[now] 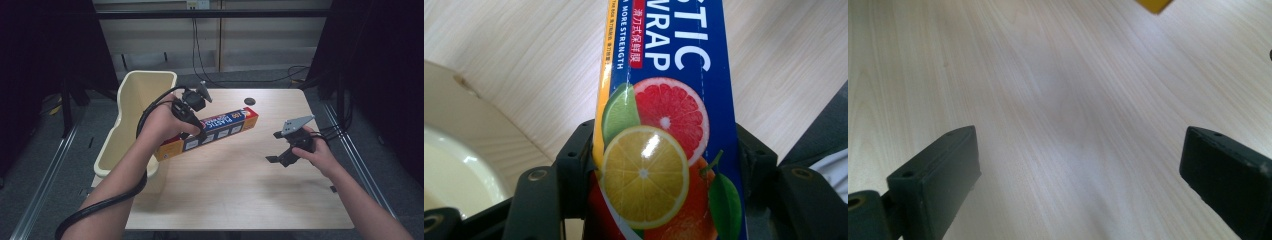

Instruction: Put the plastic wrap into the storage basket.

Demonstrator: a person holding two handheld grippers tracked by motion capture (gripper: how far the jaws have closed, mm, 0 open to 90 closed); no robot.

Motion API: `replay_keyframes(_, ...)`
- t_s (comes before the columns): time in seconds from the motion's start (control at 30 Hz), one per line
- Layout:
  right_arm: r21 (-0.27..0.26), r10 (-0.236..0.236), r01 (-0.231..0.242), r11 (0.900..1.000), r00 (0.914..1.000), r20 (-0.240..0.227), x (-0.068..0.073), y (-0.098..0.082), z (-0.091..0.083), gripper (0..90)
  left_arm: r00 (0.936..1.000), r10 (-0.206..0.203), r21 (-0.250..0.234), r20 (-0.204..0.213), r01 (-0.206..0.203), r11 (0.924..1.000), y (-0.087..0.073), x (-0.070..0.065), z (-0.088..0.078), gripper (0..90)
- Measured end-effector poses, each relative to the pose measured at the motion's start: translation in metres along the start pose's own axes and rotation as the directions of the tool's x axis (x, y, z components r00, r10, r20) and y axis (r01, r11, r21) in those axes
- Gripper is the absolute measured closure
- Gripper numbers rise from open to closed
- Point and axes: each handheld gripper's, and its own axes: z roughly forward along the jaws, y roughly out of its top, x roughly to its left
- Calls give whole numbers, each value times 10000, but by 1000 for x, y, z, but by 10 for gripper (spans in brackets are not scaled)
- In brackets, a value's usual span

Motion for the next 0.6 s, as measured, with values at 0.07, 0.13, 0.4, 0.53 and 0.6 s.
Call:
replay_keyframes(0.07, -45, 80, -80, 10000, 10000, 25, 2, -2, 2, 22, 10000, -68, 7, -29, 68, 10000, -1, 0, -2, 402)
replay_keyframes(0.13, -81, 105, -104, 9999, 9999, 27, 4, -4, 3, 25, 9999, -154, -48, -33, 154, 9999, -3, 3, -7, 402)
replay_keyframes(0.4, 63, 334, -334, 9994, 9994, 41, 9, -11, 10, 25, 9988, -481, 5, -34, 481, 9988, -11, 10, -21, 402)
replay_keyframes(0.53, -144, 610, -608, 9980, 9980, 169, 11, -16, 14, 24, 9977, -683, -19, 7, 683, 9977, -15, 12, -26, 402)
replay_keyframes(0.6, -80, 692, -691, 9976, 9974, 195, 11, -16, 16, 26, 9973, -731, -9, -23, 730, 9973, -18, 13, -28, 402)
